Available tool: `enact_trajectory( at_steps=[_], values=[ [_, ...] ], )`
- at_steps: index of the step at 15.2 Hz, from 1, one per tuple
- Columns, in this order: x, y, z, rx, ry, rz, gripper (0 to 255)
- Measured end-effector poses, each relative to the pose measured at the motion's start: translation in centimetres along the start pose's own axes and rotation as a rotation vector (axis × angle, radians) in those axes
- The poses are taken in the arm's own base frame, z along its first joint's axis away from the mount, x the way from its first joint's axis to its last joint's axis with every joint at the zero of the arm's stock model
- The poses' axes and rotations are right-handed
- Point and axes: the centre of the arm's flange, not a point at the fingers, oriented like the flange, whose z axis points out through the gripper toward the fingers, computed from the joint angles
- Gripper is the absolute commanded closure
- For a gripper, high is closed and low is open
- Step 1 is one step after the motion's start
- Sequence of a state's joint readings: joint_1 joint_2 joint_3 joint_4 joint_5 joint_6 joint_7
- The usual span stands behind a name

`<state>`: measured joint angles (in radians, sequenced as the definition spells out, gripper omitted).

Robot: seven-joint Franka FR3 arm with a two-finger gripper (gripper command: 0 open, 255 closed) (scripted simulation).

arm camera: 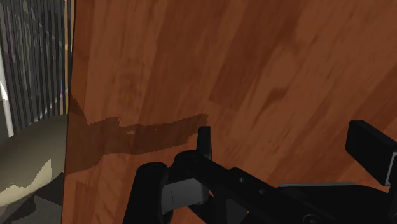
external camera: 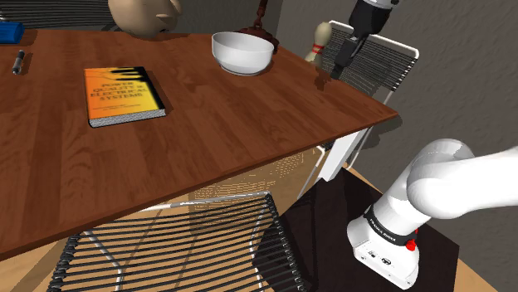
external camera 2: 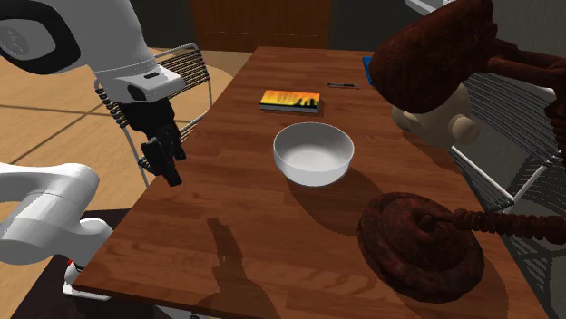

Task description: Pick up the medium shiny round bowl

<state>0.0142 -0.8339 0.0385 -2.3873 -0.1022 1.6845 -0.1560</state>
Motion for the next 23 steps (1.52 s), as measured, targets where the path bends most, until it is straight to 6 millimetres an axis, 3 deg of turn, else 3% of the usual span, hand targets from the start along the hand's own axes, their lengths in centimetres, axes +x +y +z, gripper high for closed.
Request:
enact_trajectory(
  at_steps=[2, 5, 17, 23],
  values=[
    [0.7, 0.2, 0.0, 0.004, -0.001, -0.001, 0],
    [3.9, 1.4, 0.4, 0.025, -0.011, -0.008, 0],
    [19.6, 6.5, 2.0, 0.125, -0.057, -0.037, 0],
    [28.1, 8.7, 3.9, 0.175, -0.079, -0.051, 0]
  ],
)
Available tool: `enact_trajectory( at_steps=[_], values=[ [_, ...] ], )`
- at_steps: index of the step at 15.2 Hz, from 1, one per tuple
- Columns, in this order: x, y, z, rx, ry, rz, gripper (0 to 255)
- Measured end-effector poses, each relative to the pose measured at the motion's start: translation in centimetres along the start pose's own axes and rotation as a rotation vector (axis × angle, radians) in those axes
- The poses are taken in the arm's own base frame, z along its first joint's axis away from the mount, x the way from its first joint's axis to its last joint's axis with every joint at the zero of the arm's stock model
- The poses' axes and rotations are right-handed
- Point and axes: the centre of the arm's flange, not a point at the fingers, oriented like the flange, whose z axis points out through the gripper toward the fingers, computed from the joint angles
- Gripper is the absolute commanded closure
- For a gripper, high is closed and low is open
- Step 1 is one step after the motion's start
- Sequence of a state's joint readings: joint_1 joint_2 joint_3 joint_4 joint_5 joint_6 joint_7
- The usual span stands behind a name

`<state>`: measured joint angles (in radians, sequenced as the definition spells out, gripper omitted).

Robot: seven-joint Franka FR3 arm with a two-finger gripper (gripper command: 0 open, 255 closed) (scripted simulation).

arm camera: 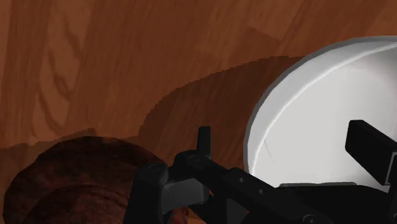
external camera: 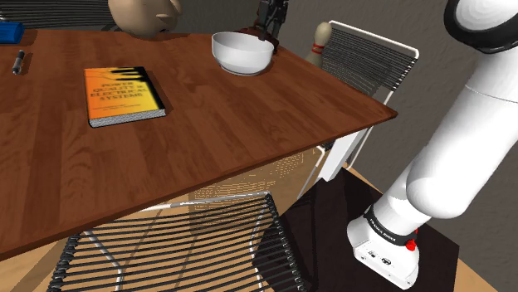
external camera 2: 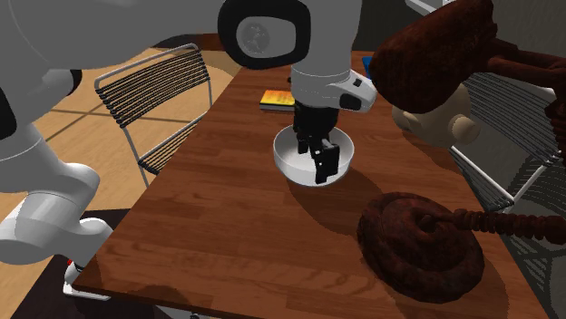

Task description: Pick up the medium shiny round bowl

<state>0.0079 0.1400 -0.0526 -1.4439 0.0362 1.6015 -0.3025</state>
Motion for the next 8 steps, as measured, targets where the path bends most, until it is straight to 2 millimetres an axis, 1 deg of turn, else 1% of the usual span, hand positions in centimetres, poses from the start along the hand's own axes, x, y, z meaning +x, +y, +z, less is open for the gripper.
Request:
enact_trajectory(
  at_steps=[2, 3, 5, 8],
  values=[
    [2.5, 0.9, 0.0, 0.016, -0.007, -0.005, 0],
    [3.0, 1.0, 0.5, 0.020, -0.010, -0.007, 0],
    [3.6, 1.2, 1.5, 0.023, -0.011, -0.008, 0],
    [3.7, 1.3, 2.9, 0.024, -0.011, -0.008, 0]
  ],
)
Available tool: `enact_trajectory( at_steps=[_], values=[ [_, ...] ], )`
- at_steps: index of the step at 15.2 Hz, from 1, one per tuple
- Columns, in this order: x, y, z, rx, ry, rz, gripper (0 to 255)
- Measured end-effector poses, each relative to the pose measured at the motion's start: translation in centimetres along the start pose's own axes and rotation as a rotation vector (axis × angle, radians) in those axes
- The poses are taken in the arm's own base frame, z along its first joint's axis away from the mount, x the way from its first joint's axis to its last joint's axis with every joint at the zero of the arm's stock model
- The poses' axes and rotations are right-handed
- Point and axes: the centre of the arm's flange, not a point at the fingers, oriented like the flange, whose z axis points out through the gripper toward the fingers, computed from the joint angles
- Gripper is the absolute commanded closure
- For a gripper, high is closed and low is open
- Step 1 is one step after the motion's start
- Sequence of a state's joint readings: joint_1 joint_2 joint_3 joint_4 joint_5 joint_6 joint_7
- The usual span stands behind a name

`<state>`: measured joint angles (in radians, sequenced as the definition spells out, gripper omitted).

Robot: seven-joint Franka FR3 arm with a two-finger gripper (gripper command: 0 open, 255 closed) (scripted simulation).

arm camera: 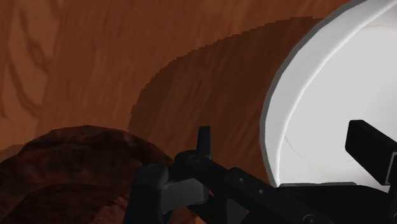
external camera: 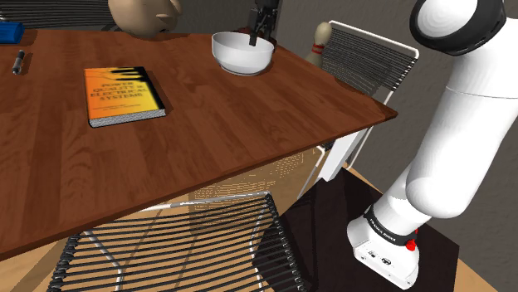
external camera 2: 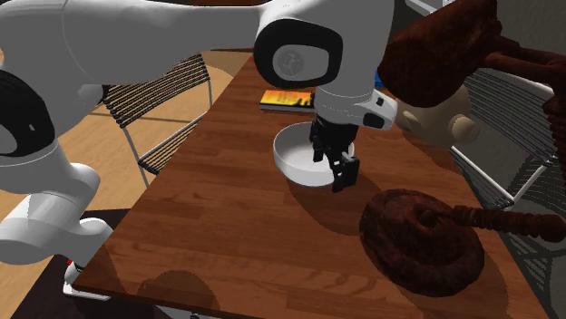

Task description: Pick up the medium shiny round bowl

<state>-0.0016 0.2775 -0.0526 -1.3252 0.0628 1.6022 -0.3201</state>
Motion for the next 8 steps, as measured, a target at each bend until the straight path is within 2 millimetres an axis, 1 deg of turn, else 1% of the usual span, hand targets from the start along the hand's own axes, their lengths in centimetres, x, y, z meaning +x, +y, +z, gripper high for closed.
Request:
enact_trajectory(
  at_steps=[2, 3, 5, 8],
  values=[
    [0.03, 0.09, 0.83, 0.000, 0.001, 0.000, 0],
    [0.01, 0.07, 1.03, -0.001, 0.003, 0.000, 255],
    [-0.05, 0.05, 1.41, 0.000, 0.000, 0.000, 255],
    [-0.10, 0.03, 1.39, -0.001, 0.002, 0.001, 255]
  ],
)
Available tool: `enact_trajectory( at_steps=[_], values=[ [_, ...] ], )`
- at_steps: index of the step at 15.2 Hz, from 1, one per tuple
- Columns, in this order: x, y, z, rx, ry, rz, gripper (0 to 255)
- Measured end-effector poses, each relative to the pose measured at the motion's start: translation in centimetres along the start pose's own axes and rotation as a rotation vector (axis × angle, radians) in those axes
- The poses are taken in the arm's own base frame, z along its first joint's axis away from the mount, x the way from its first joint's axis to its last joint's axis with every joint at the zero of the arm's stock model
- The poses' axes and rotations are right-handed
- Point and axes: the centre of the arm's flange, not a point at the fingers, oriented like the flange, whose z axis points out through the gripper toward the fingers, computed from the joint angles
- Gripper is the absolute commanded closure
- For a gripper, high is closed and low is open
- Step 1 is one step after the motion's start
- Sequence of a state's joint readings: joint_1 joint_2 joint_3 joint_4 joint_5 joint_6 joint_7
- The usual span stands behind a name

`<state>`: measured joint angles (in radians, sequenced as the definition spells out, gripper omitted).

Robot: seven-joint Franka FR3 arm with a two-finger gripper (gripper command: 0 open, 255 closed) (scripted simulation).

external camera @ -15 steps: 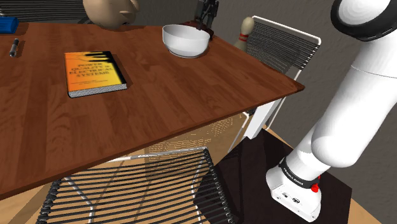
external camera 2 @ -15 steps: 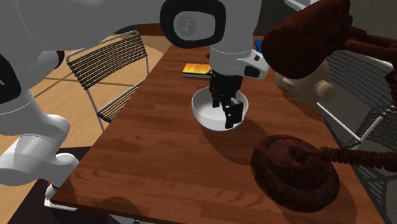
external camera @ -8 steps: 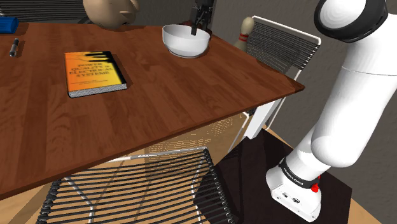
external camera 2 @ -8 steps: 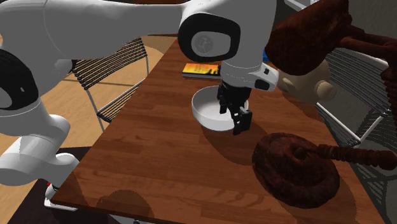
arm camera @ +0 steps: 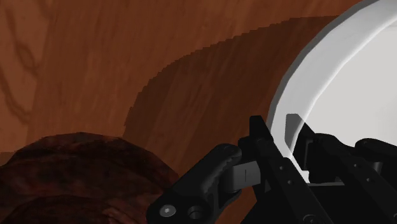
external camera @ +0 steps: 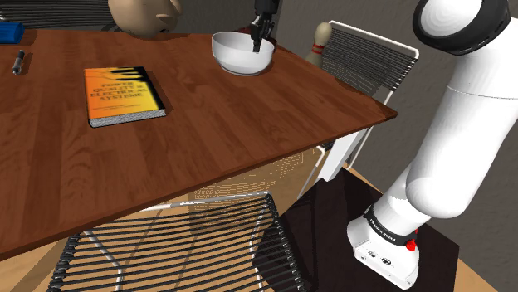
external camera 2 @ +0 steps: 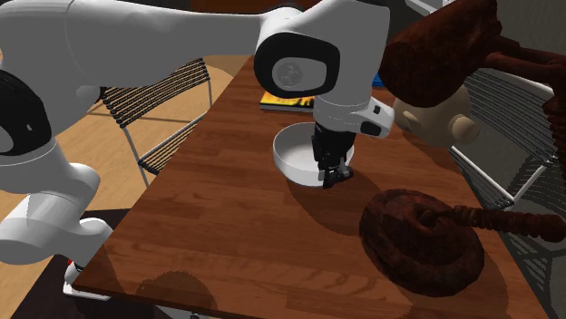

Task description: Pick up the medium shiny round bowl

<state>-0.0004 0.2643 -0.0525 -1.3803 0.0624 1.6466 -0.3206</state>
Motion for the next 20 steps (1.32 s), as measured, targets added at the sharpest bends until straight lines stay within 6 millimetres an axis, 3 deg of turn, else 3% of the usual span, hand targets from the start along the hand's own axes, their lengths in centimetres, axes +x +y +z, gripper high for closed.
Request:
enact_trajectory(
  at_steps=[7, 20],
  values=[
    [0.2, 0.0, -0.6, 0.001, -0.003, -0.001, 255],
    [0.2, -0.2, -7.2, 0.002, -0.008, 0.001, 255]
  ],
)
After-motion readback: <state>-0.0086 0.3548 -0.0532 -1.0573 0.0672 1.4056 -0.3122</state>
